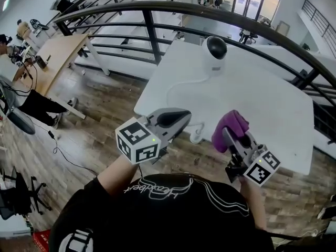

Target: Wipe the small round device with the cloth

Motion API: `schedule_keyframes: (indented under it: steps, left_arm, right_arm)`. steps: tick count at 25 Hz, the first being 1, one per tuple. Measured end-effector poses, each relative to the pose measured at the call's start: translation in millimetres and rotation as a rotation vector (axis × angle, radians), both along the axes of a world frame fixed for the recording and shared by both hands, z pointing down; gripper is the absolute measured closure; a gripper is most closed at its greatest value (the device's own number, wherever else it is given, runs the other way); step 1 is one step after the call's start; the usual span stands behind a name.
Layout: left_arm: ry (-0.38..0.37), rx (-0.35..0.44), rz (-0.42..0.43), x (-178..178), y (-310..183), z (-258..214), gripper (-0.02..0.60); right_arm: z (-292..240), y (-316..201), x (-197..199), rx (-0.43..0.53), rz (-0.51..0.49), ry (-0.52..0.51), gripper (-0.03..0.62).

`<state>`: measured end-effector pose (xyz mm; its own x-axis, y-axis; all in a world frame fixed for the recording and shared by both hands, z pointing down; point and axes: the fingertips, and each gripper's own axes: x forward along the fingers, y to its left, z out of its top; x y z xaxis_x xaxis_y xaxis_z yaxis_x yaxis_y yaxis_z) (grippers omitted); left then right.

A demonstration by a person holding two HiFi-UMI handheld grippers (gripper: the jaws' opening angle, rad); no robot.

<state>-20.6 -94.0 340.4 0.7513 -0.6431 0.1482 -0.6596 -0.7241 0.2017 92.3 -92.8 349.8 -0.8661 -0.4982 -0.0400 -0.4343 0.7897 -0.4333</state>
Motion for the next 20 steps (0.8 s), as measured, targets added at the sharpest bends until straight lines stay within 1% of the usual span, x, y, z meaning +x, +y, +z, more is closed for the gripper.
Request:
schedule_keyframes:
  steps: [3,8,9,12,14,17,20]
  left_arm:
    - [-0.014,-0.005,-0.001,-10,-12,2,0.572]
    - [-0.04,-0.001,0.024,-34,-45,0,0.566]
    - [-0.05,0.004,0.037,-38,-51,-1,0.554]
    - [-0.076,0.012,0.094,-45,-71,1,0.488]
    - [-0.1,0.018,0.117,-48,-86,6,0.471]
    - [-0.16,0.025,0.142,-52,-105,16,0.446]
    - [-0.266,0.037,0.188,-58,-120,31,0.434]
  right_arm:
    - [-4,-14,-4,0.009,0.006,-0.006,0.533]
    - [-3,-39,-17,-0.011,0.04,-0.008,0.533]
    - [-3,-42,-19,-0.014,0.048,-0.006,0.533]
    - [-3,-53,-24,-0.015,0.077,-0.004,0.533]
    - [2,-59,-26,-0.017,0.092,0.001,0.533]
    - [3,-63,-28,-0.019,0.112,0.007,0.533]
    - [-1,-65,-29,-0.017,0.133,0.014,0.533]
